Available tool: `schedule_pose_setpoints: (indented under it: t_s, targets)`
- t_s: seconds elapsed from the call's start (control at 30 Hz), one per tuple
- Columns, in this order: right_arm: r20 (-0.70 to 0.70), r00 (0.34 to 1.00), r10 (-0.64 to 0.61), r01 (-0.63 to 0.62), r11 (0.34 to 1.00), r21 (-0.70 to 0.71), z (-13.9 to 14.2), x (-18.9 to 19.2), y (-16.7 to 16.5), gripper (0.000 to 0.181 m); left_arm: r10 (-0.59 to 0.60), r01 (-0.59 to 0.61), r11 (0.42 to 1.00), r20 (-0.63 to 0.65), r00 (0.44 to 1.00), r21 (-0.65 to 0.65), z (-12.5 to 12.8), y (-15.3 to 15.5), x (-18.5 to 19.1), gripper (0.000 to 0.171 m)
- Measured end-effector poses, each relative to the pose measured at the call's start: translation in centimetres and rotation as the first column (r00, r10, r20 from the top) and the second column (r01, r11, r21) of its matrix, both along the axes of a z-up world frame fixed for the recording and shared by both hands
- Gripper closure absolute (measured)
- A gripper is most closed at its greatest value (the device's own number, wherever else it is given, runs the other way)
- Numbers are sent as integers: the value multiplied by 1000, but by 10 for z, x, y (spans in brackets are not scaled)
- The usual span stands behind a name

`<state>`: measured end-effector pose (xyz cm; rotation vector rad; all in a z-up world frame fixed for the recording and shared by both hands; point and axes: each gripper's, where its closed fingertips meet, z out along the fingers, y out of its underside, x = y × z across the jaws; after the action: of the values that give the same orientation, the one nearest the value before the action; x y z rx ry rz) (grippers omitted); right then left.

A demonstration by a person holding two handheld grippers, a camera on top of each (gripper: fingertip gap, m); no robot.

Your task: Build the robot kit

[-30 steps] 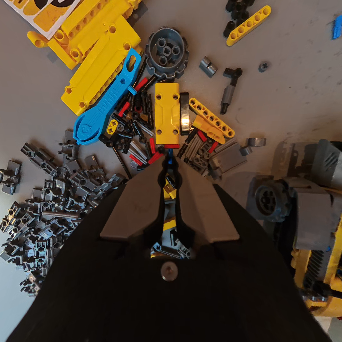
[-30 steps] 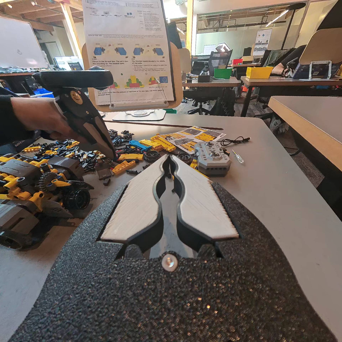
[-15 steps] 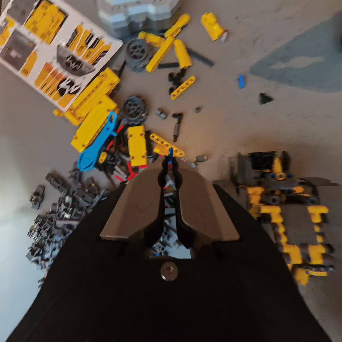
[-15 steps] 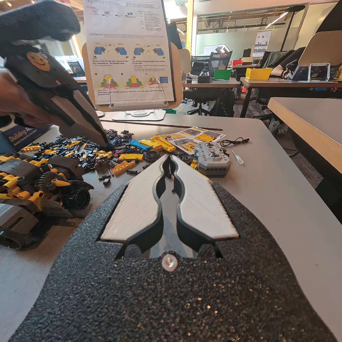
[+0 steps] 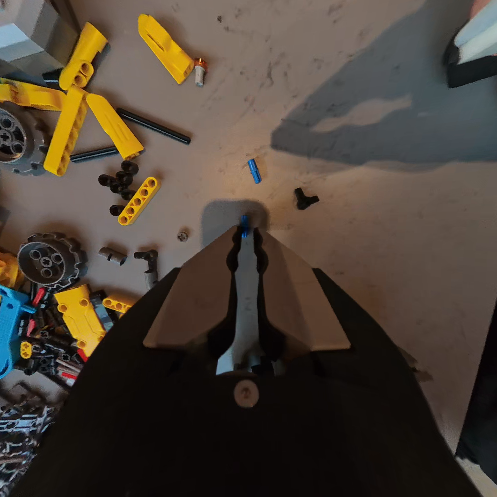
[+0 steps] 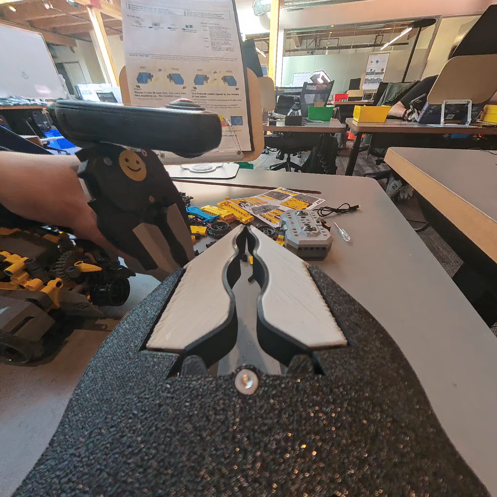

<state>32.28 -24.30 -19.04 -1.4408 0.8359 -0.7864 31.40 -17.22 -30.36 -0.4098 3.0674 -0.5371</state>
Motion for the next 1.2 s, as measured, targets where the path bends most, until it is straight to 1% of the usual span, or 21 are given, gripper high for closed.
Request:
schedule_pose_setpoints:
  t_s: [0.1, 0.17, 0.23, 0.33, 0.43, 0.5, 0.53, 0.6, 0.67, 0.73, 0.83, 0.93, 1.0, 1.07, 1.13, 1.2]
  targets:
    - [1, 1000, 1, -1, 1000, 1, 0, 0, 0, 181, -6, 7, 1000, 29, 1000, -14, 13, -3, 2, 164]
    - [2, 1000, 1, -1, 1000, 1, 0, 0, 0, 181, 18, -17, 1000, 41, 999, -22, 27, 0, 4, 153]
    - [4, 1000, -1, 1, 1000, 0, 1, 0, -1, 181, 67, -64, 997, 66, 996, -38, 46, 9, 6, 144]
    - [2, 1000, -8, 8, 1000, 1, 0, 1, -2, 181, 140, -129, 988, 133, 981, -91, 86, 33, -5, 140]
    - [13, 1000, -14, 14, 1000, -4, 2, 0, -3, 181, 234, -209, 969, 222, 947, -129, 127, 73, -28, 134]
    - [21, 1000, -13, 14, 1000, -18, 2, 0, -1, 181, 306, -264, 947, 263, 915, -185, 152, 97, -52, 132]
    - [18, 1000, -13, 14, 999, -30, 1, 0, 0, 181, 336, -283, 934, 261, 905, -218, 161, 107, -68, 131]
    - [17, 1000, -12, 13, 998, -59, -1, 0, 3, 181, 384, -319, 911, 259, 886, -261, 170, 129, -102, 128]
    - [28, 1000, -9, 12, 996, -89, -2, -1, 6, 181, 423, -347, 894, 283, 861, -283, 171, 153, -133, 127]
    - [38, 999, -2, 7, 992, -122, -3, -2, 10, 181, 462, -380, 872, 265, 846, -308, 164, 174, -163, 127]
    - [34, 999, 18, -12, 987, -162, -7, -2, 18, 181, 490, -417, 857, 232, 840, -303, 139, 203, -204, 121]
    - [40, 998, 38, -29, 982, -187, -8, -4, 24, 179, 538, -471, 830, 208, 817, -298, 107, 227, -231, 120]
    - [53, 998, 40, -28, 979, -200, -7, -5, 26, 179, 573, -508, 801, 162, 803, -317, 88, 236, -243, 121]
    - [63, 997, 36, -23, 979, -202, -5, -7, 26, 179, 611, -536, 761, 124, 782, -365, 75, 239, -247, 123]
    - [72, 997, 34, -20, 981, -191, -3, -8, 24, 179, 652, -567, 714, 98, 752, -411, 69, 241, -245, 125]
    - [72, 997, 36, -23, 985, -174, -2, -8, 23, 179, 683, -587, 675, 78, 726, -448, 68, 240, -238, 124]
